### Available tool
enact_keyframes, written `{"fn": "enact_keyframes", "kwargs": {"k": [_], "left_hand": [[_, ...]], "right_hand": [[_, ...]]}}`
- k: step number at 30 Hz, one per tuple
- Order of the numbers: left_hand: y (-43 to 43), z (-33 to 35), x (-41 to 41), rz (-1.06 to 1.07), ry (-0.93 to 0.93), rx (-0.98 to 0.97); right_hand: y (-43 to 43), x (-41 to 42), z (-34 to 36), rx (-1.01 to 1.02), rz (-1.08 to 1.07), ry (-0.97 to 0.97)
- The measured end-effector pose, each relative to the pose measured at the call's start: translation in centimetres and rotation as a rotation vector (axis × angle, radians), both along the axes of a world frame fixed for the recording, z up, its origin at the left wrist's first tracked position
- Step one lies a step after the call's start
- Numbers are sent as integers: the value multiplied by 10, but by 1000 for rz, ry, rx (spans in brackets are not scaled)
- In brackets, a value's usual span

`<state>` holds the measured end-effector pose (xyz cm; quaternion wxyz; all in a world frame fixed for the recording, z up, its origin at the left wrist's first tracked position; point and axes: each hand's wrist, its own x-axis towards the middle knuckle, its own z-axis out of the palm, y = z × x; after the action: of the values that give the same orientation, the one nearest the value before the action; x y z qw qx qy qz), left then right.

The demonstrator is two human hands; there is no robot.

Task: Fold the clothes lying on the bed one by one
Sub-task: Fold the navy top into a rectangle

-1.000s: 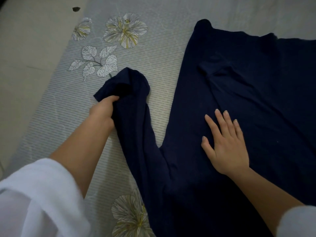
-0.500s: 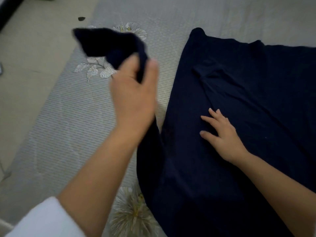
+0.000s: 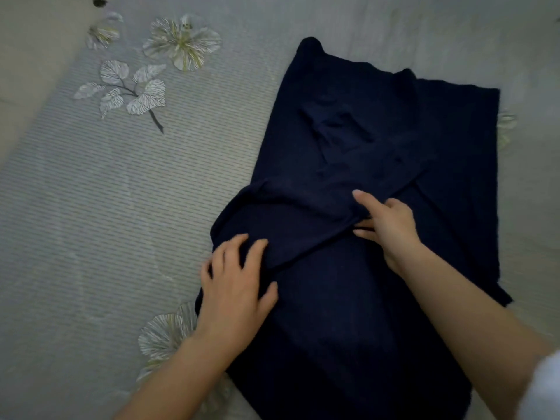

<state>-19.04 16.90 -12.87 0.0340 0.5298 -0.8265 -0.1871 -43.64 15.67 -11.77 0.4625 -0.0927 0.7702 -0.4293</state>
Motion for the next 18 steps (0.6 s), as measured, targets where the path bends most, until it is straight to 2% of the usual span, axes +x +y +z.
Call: {"fn": "enact_keyframes", "kwargs": {"k": [4, 6, 8, 10, 14, 16, 18], "left_hand": [[1, 3, 10, 299, -60, 50], [0, 5, 14, 330, -57, 164], [-2, 10, 16, 334, 41, 304], [-3, 14, 17, 338, 124, 342], [-1, 37, 11, 282, 191, 242], [7, 48, 9, 182, 208, 189], [18, 49, 10, 29, 148, 173]], "right_hand": [[-28, -3, -3, -27, -266, -77], [-46, -9, 1, -73, -340, -133], [-66, -20, 11, -157, -348, -167], [-83, -36, 27, -247, -344, -163], [-96, -78, 62, -365, -341, -85], [-90, -97, 64, -356, -357, -42], [-72, -110, 49, -290, -369, -29]]}}
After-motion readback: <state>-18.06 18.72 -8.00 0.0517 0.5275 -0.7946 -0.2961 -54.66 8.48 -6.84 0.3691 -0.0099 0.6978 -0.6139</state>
